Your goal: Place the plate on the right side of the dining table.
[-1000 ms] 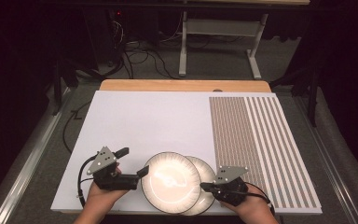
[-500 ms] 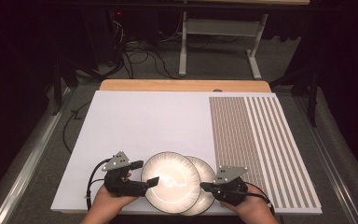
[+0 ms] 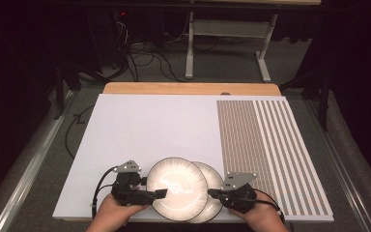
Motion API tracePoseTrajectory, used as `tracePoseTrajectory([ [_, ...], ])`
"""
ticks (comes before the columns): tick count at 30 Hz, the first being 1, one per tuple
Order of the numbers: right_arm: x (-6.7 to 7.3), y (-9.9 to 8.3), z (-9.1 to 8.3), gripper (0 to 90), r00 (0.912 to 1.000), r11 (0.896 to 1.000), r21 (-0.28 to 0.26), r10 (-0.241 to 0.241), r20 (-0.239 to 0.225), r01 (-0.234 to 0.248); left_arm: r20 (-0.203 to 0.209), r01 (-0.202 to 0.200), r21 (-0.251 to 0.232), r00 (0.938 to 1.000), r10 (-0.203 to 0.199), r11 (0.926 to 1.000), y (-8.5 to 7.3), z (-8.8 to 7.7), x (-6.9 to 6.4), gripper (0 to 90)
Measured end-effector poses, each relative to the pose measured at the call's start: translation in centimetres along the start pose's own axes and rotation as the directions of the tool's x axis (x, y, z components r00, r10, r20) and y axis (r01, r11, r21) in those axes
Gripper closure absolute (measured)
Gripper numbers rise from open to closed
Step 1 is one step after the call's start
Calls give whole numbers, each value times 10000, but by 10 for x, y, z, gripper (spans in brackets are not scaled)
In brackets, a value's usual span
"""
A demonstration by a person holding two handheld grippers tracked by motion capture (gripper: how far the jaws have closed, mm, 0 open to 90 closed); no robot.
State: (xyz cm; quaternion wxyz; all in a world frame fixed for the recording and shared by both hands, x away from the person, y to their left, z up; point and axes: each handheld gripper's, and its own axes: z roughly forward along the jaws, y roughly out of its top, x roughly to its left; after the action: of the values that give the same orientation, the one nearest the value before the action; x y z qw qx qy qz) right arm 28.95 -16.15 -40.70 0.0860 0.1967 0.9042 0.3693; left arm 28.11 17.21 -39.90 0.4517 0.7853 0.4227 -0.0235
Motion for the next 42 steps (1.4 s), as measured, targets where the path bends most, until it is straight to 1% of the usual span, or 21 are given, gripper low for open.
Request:
tracePoseTrajectory([
  [2, 0, 0, 0, 900, 10000, 10000, -2, -11, 7, 11, 94, 93, 136, 9999, -94, 9999, 0, 1, 0, 309],
  [3, 0, 0, 0, 900, 10000, 10000, 5, -52, 6, 52, 127, 153, 254, 9998, -156, 9996, 0, 1, 0, 341],
  [5, 0, 0, 0, 900, 10000, 10000, 6, -46, 5, 46, 150, 196, 285, 9997, -200, 9994, 0, 2, 0, 356],
  [6, 0, 0, 0, 900, 10000, 10000, 21, -76, 14, 76, 210, 275, 341, 9994, -283, 9990, 0, 2, 0, 384],
  [9, 0, 0, 0, 900, 10000, 10000, 22, -72, 13, 72, 169, 269, 381, 9995, -276, 9989, 0, 2, -1, 401],
  [14, 0, 0, 0, 900, 10000, 10000, 30, -64, 19, 64, 84, 342, 511, 9994, -347, 9981, 0, 2, 0, 469],
  [16, 0, 0, 0, 900, 10000, 10000, 35, -61, 24, 61, 73, 362, 637, 9993, -367, 9973, 0, 3, -1, 489],
  [18, 0, 0, 0, 900, 10000, 10000, 34, -57, 25, 57, 79, 409, 642, 9991, -415, 9971, 0, 3, -1, 495],
  [20, 0, 0, 0, 900, 10000, 10000, 42, -62, 50, 62, 99, 600, 653, 9981, -608, 9961, 0, 3, 1, 511],
  [22, 0, 0, 0, 900, 10000, 10000, 20, -54, 68, 53, 98, 703, 627, 9974, -710, 9956, 0, 3, 1, 522],
  [26, 1, 0, 0, 900, 9999, 9999, 24, -132, 96, 132, 79, 795, 654, 9968, -802, 9947, 0, 2, 2, 539],
  [28, 1, 0, 0, 900, 9999, 9999, 26, -128, 89, 128, 97, 942, 633, 9954, -950, 9935, 0, 2, 2, 547],
  [29, 0, 0, 0, 900, 9998, 9998, 17, -194, 95, 193, 99, 963, 637, 9952, -971, 9933, 1, 2, 3, 549],
  [33, 1, 0, -1, 900, 9998, 9998, 38, -178, 85, 178, 88, 1049, 631, 9944, -1057, 9925, 1, 2, 3, 560],
  [42, 1, 0, -3, 900, 9997, 9997, -40, -225, 132, 226, 152, 1205, 432, 9925, -1213, 9918, 1, 0, 3, 598],
])
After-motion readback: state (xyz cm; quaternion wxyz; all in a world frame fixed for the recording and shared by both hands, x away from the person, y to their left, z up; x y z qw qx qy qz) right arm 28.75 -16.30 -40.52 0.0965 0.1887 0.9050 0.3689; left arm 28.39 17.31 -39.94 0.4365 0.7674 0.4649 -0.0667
